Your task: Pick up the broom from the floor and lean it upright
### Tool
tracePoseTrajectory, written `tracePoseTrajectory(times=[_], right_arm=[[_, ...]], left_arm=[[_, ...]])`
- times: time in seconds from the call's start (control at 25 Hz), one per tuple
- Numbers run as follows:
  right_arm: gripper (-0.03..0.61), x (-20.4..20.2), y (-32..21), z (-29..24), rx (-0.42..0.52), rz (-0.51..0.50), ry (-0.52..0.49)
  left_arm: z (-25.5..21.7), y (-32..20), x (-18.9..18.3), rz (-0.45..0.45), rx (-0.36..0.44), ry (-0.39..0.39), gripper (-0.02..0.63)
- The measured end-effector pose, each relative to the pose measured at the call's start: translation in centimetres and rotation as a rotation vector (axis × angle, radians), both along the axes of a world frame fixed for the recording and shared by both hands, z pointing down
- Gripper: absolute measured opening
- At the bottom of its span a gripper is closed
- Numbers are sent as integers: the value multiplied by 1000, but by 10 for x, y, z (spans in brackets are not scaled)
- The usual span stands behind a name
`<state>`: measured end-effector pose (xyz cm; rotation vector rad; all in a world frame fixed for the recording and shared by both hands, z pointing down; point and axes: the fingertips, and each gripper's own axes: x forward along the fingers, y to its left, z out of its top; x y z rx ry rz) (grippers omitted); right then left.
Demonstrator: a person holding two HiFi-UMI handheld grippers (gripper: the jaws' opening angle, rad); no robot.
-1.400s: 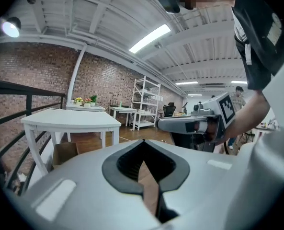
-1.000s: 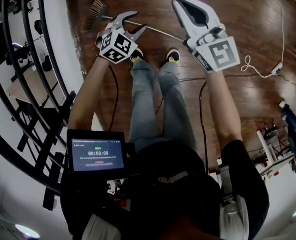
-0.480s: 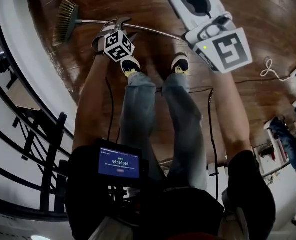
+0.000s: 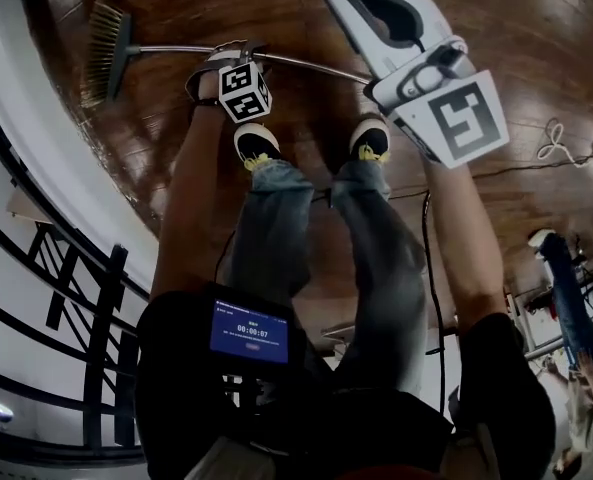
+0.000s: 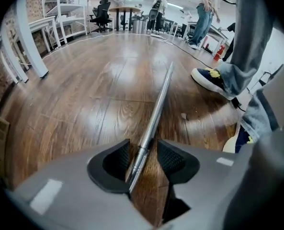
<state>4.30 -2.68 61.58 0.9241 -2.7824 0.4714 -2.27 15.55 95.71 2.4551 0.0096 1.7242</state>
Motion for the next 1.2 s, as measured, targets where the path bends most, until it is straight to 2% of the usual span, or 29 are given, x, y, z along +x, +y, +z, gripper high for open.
tracePoseTrajectory(times=[0.04,0.2,0.28,0.48,0.64,0.76,0.88,1.0,1.12,1.2], right_arm=[[3,1,2,3,-1,-1,4],[3,5,5,7,-5,10,6],[3,6,2,1,-11,30,-6],[3,4,1,-60,-6,47,-39],[3,-2,-1,-171,48,57,-81],[3,-9,8,-239,71,42,-90],[3,-19,15,-265,60,36,-62],[8,-31,3,-267,63,43,9],[165,-52,-18,-256,38,67,20],[186,-75,-32,-249,29,67,2]], left_arm=[[4,2,1,18,4,-8,153],[5,2,-1,68,15,-1,123],[-13,-10,-1,32,36,33,120],[-106,-62,10,-148,116,160,118],[-221,-129,2,-354,232,280,109],[-294,-156,-18,-504,279,341,101],[-343,-173,-44,-648,313,414,97],[-375,-194,-67,-769,350,505,97],[-389,-200,-85,-837,365,549,97],[-394,-196,-97,-876,361,562,97]])
